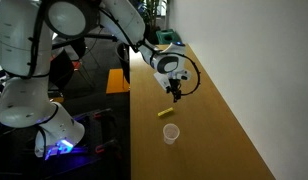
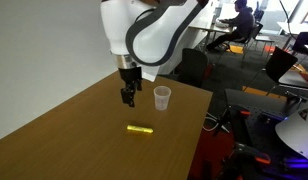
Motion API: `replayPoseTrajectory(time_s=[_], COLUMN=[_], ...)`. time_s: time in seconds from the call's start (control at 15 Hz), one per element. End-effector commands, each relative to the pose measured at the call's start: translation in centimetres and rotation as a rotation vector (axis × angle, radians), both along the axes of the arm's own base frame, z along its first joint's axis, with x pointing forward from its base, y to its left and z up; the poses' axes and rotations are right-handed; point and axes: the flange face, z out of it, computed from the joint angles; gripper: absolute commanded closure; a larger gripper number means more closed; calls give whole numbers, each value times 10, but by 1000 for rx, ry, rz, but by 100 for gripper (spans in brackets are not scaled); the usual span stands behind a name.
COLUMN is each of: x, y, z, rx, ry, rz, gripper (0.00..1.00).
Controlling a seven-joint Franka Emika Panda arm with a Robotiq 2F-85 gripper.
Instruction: Remove the marker from the cup.
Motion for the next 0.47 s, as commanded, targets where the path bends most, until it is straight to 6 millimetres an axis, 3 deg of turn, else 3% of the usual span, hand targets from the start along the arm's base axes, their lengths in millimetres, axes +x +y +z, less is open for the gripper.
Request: replayPoseTrajectory(time_s=[0.0,0.13,0.2,0.4], x=[-52,-69,-41,-61], y=[-10,-13,-9,-11], z=[35,47,31,42], rx=[7,18,20,28], ry=[-78,-118,-75,-93], rz=[-10,-5,0,0], gripper=[0,0,0,0])
